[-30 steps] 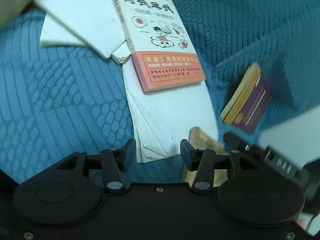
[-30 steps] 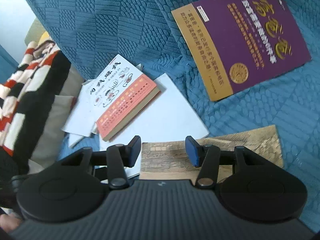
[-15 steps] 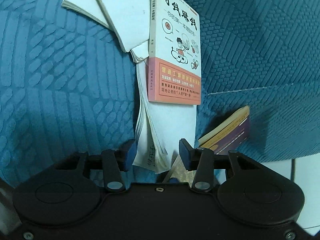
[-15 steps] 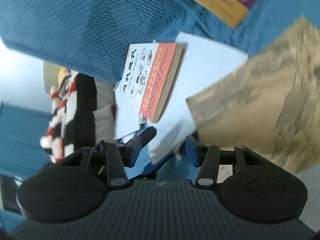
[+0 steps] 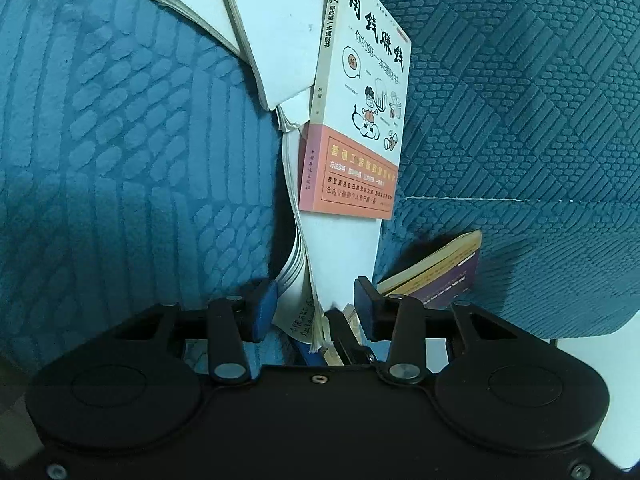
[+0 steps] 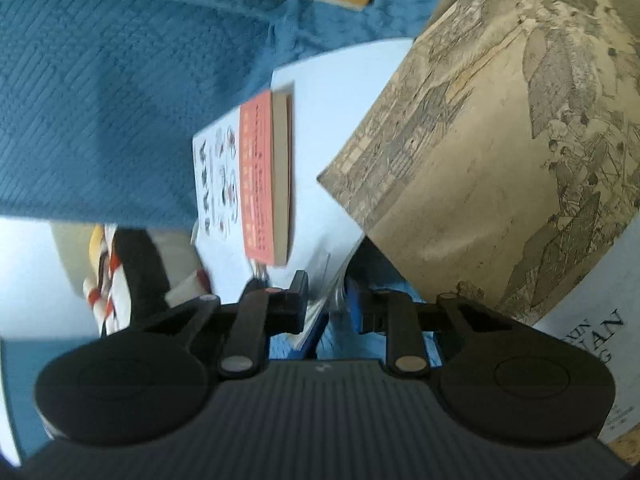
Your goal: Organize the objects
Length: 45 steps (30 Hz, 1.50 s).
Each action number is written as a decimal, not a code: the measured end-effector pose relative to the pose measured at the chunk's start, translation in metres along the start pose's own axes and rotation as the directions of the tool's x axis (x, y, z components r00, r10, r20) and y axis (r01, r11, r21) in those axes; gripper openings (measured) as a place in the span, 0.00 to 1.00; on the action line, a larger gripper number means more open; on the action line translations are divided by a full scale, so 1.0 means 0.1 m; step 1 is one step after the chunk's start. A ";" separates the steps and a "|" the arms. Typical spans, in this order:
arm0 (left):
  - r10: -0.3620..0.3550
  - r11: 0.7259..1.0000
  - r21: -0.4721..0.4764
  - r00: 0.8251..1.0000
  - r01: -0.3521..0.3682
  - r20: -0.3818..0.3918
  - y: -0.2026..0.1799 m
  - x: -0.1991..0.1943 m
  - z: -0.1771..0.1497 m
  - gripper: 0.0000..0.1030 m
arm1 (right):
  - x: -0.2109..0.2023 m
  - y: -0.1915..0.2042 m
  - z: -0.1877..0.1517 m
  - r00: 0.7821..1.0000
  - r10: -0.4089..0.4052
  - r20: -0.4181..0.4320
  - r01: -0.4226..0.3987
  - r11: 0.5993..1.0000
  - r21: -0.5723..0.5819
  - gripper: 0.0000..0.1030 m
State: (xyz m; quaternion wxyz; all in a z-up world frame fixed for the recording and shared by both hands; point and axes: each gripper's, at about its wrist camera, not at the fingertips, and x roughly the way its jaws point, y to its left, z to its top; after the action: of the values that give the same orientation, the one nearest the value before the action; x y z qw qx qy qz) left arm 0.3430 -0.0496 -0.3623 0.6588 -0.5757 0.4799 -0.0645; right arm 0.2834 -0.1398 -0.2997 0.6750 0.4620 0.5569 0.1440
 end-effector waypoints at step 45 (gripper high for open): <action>-0.115 0.968 -0.219 0.993 0.121 0.041 0.35 -0.06 0.19 0.28 | -0.57 0.84 -0.19 0.998 0.067 -0.012 -0.068 0.976 -0.209 0.04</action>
State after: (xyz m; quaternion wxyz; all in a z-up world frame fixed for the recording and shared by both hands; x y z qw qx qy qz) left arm 0.3368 -0.0215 -0.3904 0.5923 -0.6737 0.4400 -0.0417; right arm 0.2743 -0.1268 -0.1971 0.7131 0.4067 0.5244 0.2259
